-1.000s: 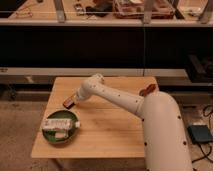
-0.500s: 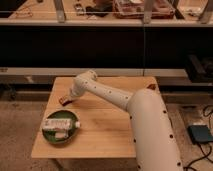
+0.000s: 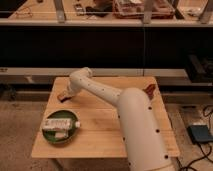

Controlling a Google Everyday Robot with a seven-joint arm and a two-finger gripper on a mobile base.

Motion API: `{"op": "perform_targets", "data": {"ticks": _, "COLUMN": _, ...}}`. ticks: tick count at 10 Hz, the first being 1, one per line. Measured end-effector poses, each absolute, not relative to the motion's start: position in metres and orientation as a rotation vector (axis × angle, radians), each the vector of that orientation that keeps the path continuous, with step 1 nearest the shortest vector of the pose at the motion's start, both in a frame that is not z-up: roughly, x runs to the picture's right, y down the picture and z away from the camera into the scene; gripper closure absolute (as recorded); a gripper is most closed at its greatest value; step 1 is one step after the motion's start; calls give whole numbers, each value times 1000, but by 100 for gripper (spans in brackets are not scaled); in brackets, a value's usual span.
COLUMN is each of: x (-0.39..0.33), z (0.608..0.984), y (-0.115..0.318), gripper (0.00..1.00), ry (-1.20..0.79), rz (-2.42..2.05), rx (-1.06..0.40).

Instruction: Push the eraser across the table

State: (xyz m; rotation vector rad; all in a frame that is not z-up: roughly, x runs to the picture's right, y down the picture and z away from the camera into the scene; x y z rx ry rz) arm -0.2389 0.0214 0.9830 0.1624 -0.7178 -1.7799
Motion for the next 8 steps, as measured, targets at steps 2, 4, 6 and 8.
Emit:
{"op": "perform_targets", "data": {"ticks": 2, "x": -226, "z": 986, "y": 11, "gripper": 100, "ry": -717, "rz": -1768, "rx": 171}}
{"op": "perform_targets", "data": {"ticks": 4, "x": -189, "z": 992, "y": 8, "gripper": 100, "ry": -730, "rz": -1730, "rx": 170}}
{"op": "perform_targets", "data": {"ticks": 6, "x": -162, "z": 995, "y": 7, "gripper": 98, "ry": -735, "rz": -1703, "rx": 178}}
{"op": "perform_targets", "data": {"ticks": 8, "x": -167, "z": 994, "y": 8, "gripper": 82, "ry": -739, "rz": -1707, "rx": 181}}
